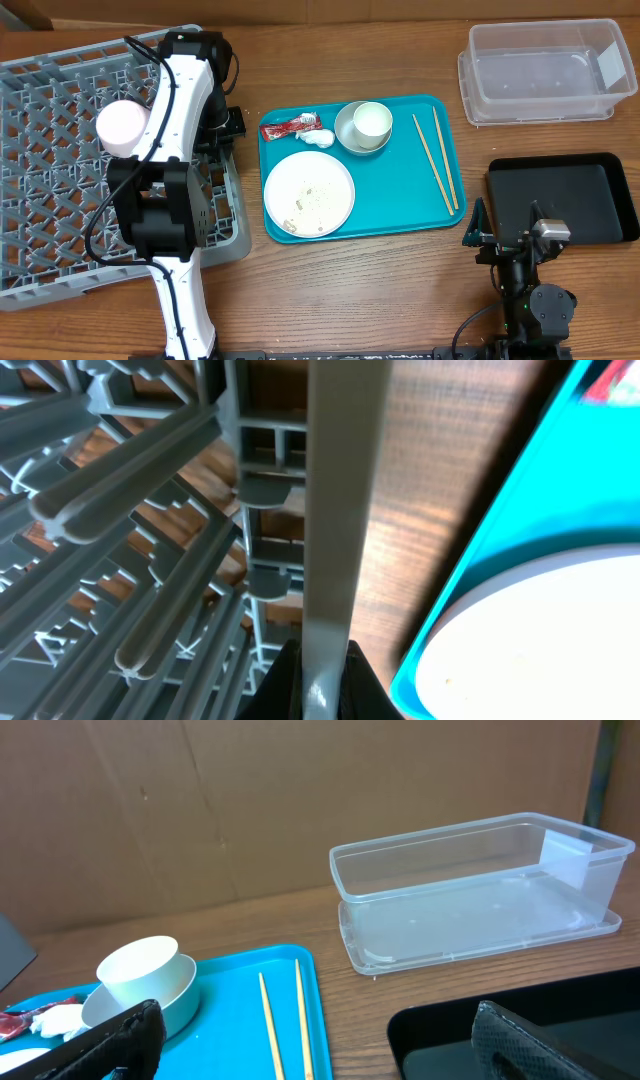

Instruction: Sort waste into correct bins and load items into the dishwasher

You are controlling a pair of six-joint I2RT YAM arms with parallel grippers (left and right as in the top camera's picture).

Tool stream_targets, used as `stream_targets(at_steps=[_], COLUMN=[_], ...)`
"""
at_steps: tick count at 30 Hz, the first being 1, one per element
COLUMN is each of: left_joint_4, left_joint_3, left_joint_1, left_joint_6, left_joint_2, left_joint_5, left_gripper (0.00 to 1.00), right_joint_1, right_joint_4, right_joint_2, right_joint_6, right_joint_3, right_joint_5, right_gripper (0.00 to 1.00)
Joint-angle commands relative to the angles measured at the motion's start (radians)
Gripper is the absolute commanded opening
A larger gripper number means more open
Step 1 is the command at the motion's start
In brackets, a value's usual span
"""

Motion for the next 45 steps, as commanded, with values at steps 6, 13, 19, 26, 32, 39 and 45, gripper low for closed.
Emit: stream_targets(at_steps=[6,13,19,26,32,39,45], left_joint_4=[-0.047,-0.02,0.043,0.019,0.08,0.182,0.186], left_joint_3=[-0.018,-0.112,-0.201,-0.2,-0.2,-0.2,-0.2], left_joint_1=[-0.027,-0.08,-0.102,-0.089,-0.055,-0.001,0.053], left_joint_6=[0.172,0.315,0.32,0.304,0.211,0.055,0.072], left_joint_2=[0.011,0.011,0.011,0.011,0.011,0.011,0.011], left_joint_5=[0.027,0.025,-0.044,-0.056,-0.055,-0.055,-0.043], left_gripper=[0.04,0.04,0.04,0.04,0.04,0.04,0.04], right_joint_1=[-0.003,-0.003,-0.003,-0.003,-0.003,-0.003,-0.003], right_joint_4=[0.006,0.006,0.006,0.006,0.006,0.006,0.006], right_joint_2=[-0.011,-0.011,-0.011,-0.011,-0.011,-0.011,-0.011], right_joint_6=[0.004,0.004,0.004,0.004,0.004,0.005,0.004], right_joint_3=[-0.011,-0.011,-0.011,-0.011,-0.011,-0.011,-0.011], right_joint_5=[-0.002,-0.002,-0.002,-0.002,-0.002,-0.002,-0.002], right_gripper=[1.0,1.0,1.0,1.0,1.0,1.0,1.0])
